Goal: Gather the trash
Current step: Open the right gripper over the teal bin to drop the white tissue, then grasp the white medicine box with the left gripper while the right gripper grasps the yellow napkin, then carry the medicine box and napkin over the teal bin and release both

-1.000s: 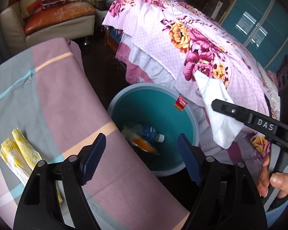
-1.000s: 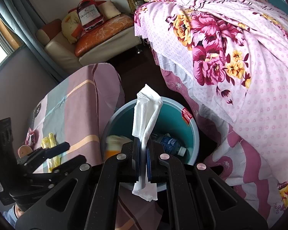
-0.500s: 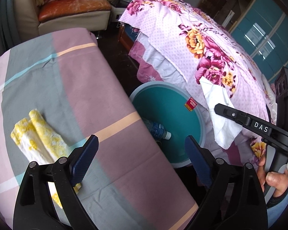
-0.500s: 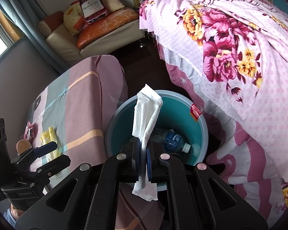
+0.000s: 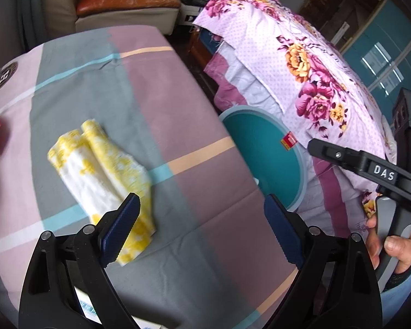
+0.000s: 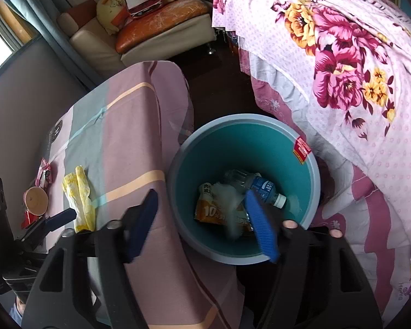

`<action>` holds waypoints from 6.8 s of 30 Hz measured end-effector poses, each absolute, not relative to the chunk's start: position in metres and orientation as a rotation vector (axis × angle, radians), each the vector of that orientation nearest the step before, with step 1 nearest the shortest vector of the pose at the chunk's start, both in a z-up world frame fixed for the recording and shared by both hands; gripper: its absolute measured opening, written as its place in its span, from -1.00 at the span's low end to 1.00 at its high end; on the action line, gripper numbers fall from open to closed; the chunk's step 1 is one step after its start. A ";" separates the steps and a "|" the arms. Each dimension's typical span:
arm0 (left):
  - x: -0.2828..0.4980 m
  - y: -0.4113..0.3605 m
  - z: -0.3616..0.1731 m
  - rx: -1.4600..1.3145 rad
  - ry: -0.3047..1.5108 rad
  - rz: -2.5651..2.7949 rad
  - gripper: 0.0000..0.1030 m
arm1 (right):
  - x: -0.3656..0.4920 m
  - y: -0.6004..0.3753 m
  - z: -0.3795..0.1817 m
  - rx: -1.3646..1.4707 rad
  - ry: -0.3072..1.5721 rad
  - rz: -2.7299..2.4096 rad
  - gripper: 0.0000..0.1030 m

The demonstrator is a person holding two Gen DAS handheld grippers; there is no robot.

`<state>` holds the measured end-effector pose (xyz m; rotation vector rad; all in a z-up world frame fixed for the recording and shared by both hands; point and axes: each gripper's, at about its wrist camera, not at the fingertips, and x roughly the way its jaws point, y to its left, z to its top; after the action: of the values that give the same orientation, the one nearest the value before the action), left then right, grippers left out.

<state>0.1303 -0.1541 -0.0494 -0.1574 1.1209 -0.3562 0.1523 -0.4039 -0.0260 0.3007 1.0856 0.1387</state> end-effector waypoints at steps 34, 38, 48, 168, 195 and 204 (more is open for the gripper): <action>0.033 -0.045 -0.066 -0.421 1.251 0.061 0.79 | 0.088 -0.331 -0.025 0.312 1.143 0.369 0.52; 0.038 -0.050 -0.065 -0.454 1.247 0.061 0.79 | 0.084 -0.329 -0.032 0.317 1.158 0.386 0.52; 0.050 -0.077 -0.082 -0.299 1.292 0.061 0.82 | 0.085 -0.334 -0.042 0.339 1.178 0.374 0.52; 0.128 -0.226 -0.030 0.035 1.082 -0.430 -0.50 | 0.124 -0.449 0.002 0.439 0.930 0.189 -0.88; 0.168 -0.274 -0.056 0.057 1.115 -0.463 0.62 | 0.144 -0.480 -0.032 0.459 1.008 0.102 -0.87; 0.164 -0.243 -0.059 -0.026 1.134 -0.418 0.78 | 0.147 -0.470 -0.033 0.437 1.026 0.108 -0.87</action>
<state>0.1642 -0.2430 -0.0588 -0.0258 1.1335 -0.4181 0.1474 -0.4701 -0.0334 0.4374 1.0262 0.1079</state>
